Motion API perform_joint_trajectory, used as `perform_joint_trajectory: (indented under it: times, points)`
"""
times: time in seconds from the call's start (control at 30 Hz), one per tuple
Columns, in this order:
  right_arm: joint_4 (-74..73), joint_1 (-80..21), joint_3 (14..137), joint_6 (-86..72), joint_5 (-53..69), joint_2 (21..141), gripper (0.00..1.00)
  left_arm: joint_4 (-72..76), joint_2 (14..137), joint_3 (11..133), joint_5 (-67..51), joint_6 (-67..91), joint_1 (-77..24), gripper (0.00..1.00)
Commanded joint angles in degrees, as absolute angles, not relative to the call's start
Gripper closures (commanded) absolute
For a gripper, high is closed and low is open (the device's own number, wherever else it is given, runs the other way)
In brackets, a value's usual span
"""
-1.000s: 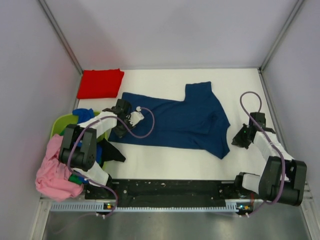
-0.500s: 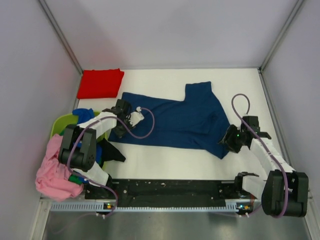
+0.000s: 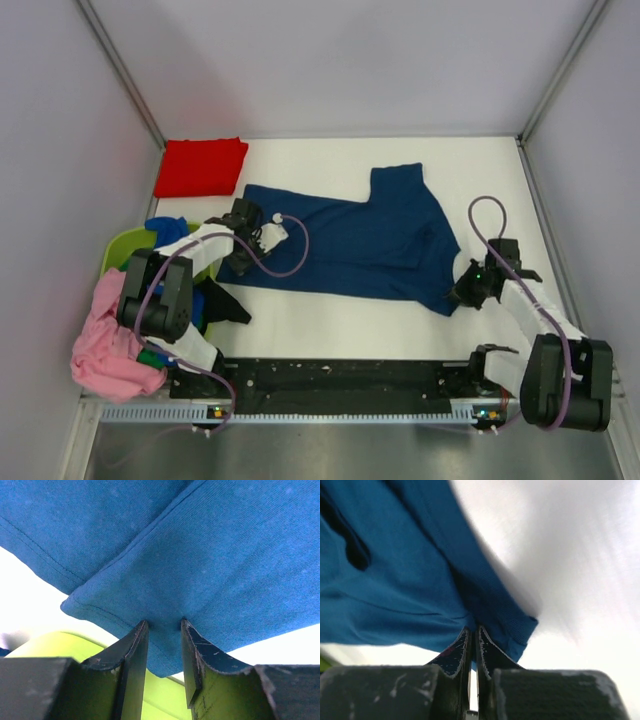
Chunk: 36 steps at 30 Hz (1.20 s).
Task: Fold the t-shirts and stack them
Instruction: Fold the flattened tshirt in 1/3 of the way
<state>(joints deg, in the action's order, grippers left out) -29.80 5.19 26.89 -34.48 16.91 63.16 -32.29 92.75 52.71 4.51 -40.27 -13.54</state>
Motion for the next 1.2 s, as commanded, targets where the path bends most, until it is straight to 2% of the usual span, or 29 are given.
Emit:
perform_joint_trajectory:
  times: [0.0, 0.17, 0.4, 0.63, 0.8, 1.03, 1.1, 1.17]
  points:
    - [-29.4, 9.4, 31.0, -32.3, 8.3, 62.2, 1.0, -29.6, 96.0, 50.4, 6.7, -41.1, -13.2, 0.63]
    - [-29.4, 9.3, 37.1, -25.3, 4.2, 69.2, 0.99, -30.2, 96.3, 50.9, 5.5, -41.3, -13.2, 0.63]
    - [-32.0, 10.4, 40.4, -25.4, 0.3, 70.5, 0.48, -33.7, 92.0, 50.9, 1.2, -42.7, -13.2, 0.62]
    - [-39.9, 8.4, 37.9, -33.6, 7.2, 56.4, 0.46, -35.8, 88.5, 51.0, 0.9, -43.1, -13.2, 0.59]
    - [-41.2, 1.9, 32.0, -42.2, 12.7, 55.5, 0.41, -35.9, 90.3, 52.2, 2.0, -42.3, -13.2, 0.59]
    - [-37.2, 1.2, 28.2, -47.0, 5.6, 55.8, 0.36, -36.4, 91.6, 52.2, 3.3, -41.8, -13.2, 0.59]
    - [-34.6, 2.7, 27.0, -47.3, 3.5, 57.1, 0.41, -36.7, 91.8, 52.0, 3.3, -41.5, -13.2, 0.59]
    - [-31.4, 6.0, 24.9, -47.3, 4.5, 58.8, 0.51, -37.2, 91.8, 51.9, 3.0, -41.2, -13.2, 0.59]
